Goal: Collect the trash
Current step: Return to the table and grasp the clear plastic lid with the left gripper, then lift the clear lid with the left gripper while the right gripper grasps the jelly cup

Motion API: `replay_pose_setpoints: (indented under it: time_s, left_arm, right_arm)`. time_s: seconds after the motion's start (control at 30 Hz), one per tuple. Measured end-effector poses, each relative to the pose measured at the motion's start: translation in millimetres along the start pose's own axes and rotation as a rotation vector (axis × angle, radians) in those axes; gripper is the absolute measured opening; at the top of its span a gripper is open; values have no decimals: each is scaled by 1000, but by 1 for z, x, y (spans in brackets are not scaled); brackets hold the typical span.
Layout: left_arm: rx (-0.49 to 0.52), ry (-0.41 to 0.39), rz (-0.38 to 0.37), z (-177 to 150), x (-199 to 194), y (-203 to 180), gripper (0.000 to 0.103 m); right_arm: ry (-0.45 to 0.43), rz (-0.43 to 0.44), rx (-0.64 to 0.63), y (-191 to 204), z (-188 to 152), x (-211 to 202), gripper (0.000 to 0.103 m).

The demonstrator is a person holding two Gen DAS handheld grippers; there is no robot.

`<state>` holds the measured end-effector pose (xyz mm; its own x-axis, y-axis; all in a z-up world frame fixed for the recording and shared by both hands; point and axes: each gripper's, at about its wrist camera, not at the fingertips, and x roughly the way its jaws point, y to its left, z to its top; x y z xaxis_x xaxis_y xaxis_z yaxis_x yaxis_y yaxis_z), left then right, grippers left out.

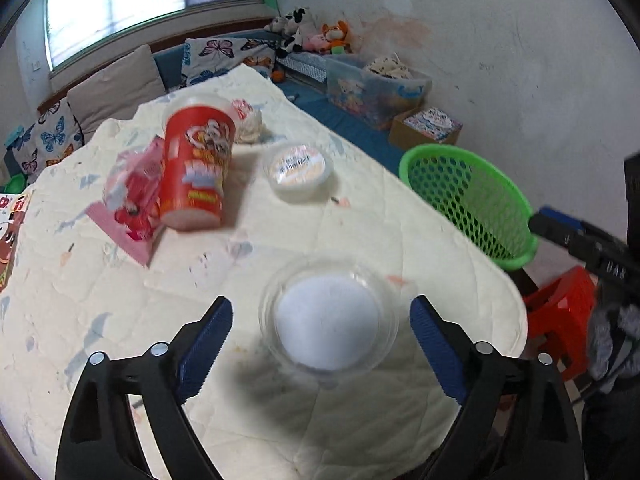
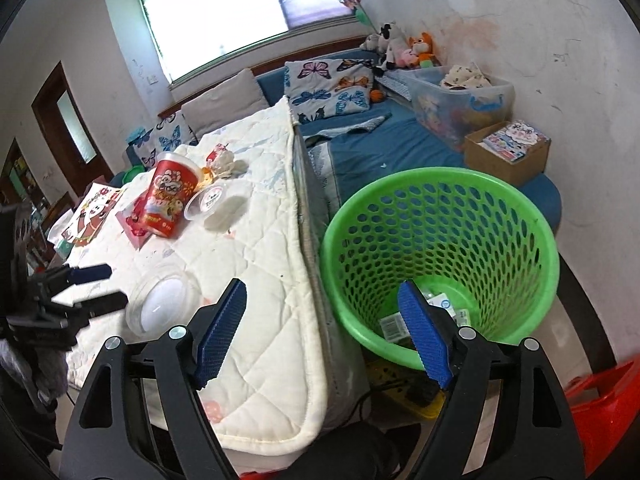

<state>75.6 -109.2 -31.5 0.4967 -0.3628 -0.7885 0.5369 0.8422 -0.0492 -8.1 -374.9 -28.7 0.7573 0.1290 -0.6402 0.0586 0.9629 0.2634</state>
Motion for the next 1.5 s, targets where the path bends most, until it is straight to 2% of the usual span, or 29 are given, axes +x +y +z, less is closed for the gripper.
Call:
replay_pose_setpoints:
  time_s: [0.37, 0.87, 0.93, 1.13, 1.5]
  left_arm:
    - [93, 52, 39, -12, 28, -12, 94]
    - [114, 79, 38, -12, 47, -15, 94]
    - [111, 70, 32, -12, 47, -14, 90]
    - [100, 32, 39, -12, 38, -10, 89]
    - [-40, -66, 95, 0, -6, 39, 89]
  right_arm:
    - [14, 20, -23, 12, 2, 6, 79]
    - [48, 45, -71, 31, 7, 24, 79]
    - [53, 50, -81, 34, 8, 26, 79]
    - [71, 62, -115, 45, 10, 36, 79]
    - [108, 104, -198, 81, 24, 67, 79]
